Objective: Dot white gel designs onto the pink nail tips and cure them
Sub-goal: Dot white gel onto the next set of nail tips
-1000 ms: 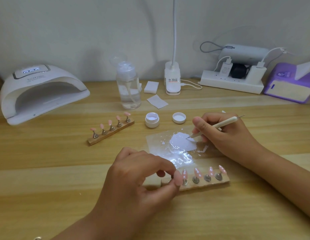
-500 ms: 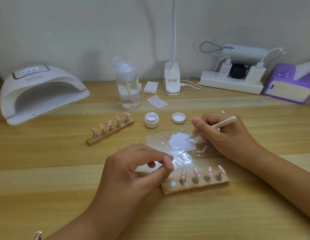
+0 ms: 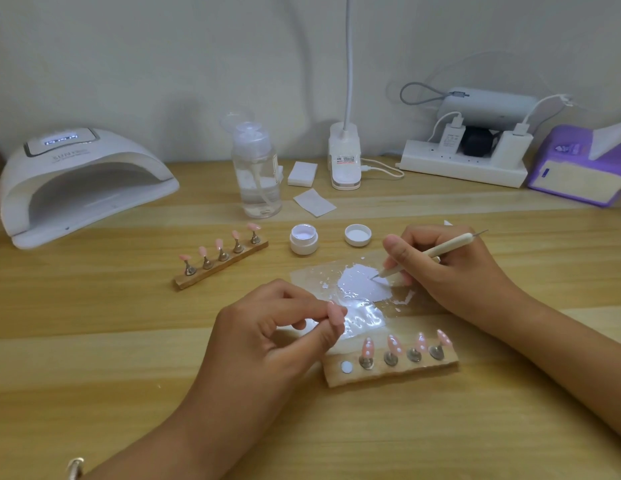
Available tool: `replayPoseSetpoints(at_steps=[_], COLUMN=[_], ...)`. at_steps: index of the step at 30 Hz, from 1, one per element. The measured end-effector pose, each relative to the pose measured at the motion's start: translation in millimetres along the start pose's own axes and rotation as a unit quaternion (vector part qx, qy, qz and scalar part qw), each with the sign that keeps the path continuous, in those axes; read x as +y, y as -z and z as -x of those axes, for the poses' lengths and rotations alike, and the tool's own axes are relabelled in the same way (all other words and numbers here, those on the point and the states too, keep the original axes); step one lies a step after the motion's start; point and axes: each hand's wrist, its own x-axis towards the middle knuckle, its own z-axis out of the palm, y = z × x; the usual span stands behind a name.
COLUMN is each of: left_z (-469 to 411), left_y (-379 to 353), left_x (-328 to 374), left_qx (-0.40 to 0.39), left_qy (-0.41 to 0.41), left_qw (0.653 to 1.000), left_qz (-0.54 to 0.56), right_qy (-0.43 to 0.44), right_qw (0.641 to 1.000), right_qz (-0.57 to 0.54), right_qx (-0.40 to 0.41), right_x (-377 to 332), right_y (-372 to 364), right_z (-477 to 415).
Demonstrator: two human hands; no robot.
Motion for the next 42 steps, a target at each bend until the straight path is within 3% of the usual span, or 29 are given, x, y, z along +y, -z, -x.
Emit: replayPoseSetpoints(at_steps=[29,42], left_z=[-1,-2], left_y=[1,2], left_x=[-3,-1], left_qx=[-0.015,-0.013], left_qy=[0.014,0.015], left_qw=[0.998,1.000], left_qz=[-0.053,-0.023], right_qy=[-0.007,0.062], right_qw=[1.000,0.994], right_qz=[-0.011,-0.088], right_qx=[-0.006,0.034], right_x=[-3,-27], right_y=[1,7], right_z=[1,1])
